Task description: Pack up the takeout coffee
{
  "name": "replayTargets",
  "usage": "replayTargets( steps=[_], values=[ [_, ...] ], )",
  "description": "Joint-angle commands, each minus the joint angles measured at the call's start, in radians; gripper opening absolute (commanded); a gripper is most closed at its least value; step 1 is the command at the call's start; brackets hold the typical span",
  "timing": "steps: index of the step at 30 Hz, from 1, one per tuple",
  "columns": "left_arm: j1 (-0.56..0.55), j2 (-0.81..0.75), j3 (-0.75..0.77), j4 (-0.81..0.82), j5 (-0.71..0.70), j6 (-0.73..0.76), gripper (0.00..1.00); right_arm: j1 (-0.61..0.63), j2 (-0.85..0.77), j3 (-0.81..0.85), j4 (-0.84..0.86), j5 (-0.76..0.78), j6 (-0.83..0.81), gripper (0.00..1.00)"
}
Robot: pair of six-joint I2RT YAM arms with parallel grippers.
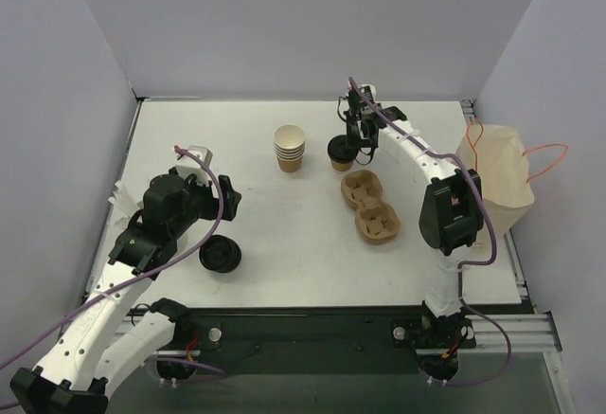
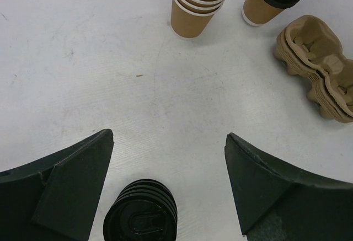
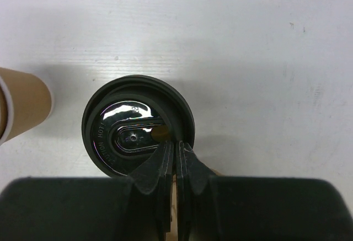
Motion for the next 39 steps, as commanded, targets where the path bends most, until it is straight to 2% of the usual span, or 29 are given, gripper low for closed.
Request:
replayTargets(
  steps=[1, 5, 8, 12, 13, 20, 25, 29, 31, 32, 33, 34, 39],
  values=[
    [-0.005, -0.011, 0.008, 0.006, -0.016, 0.019, 0.92, -0.032, 0.027, 0.057, -0.016, 0.022, 0.039, 0.0],
    [-0.005, -0.008, 0.008, 0.005, -0.016, 0.02, 0.92, -0.044, 0.039, 0.057, -0.016, 0.011, 0.055, 0.02],
    [-0.005, -0.009, 0.01, 0.005, -0.018, 0.019, 0.92, -0.049, 0.044, 0.059, -0.022, 0.006, 0.065, 0.11],
    [-0.005, -0.009, 0.01, 0.003, -0.024, 0.019, 0.92, -0.05, 0.027, 0.068, -0.037, 0.0, 0.075, 0.31],
    [-0.006, -0.008, 0.008, 0.003, -0.027, 0.019, 0.92, -0.05, 0.009, 0.068, -0.043, -0.003, 0.074, 0.34],
    [-0.006, -0.012, 0.011, -0.001, -0.041, 0.017, 0.94, -0.049, -0.097, 0.059, -0.074, -0.008, 0.057, 0.41],
    [-0.011, -0.017, 0.014, -0.006, -0.062, 0.012, 0.97, -0.03, -0.243, -0.021, -0.102, -0.017, 0.043, 0.41],
    [-0.014, -0.024, 0.013, -0.006, -0.077, 0.002, 0.97, 0.003, -0.409, -0.146, -0.114, -0.009, 0.054, 0.54],
    [-0.014, -0.029, 0.013, -0.004, -0.096, -0.004, 0.97, 0.033, -0.511, -0.212, -0.141, 0.018, 0.055, 0.56],
    [-0.014, -0.035, 0.01, -0.003, -0.102, -0.012, 0.97, 0.042, -0.545, -0.229, -0.152, 0.028, 0.062, 0.6],
    [-0.015, -0.035, 0.008, -0.003, -0.106, -0.014, 0.97, 0.049, -0.608, -0.245, -0.164, 0.04, 0.068, 0.68],
    [-0.014, -0.035, 0.01, 0.0, -0.11, -0.014, 0.97, 0.049, -0.637, -0.256, -0.198, 0.049, 0.077, 0.71],
    [-0.015, -0.034, 0.008, 0.0, -0.093, -0.014, 0.97, 0.04, -0.792, -0.266, -0.31, 0.17, 0.094, 0.73]
  ],
)
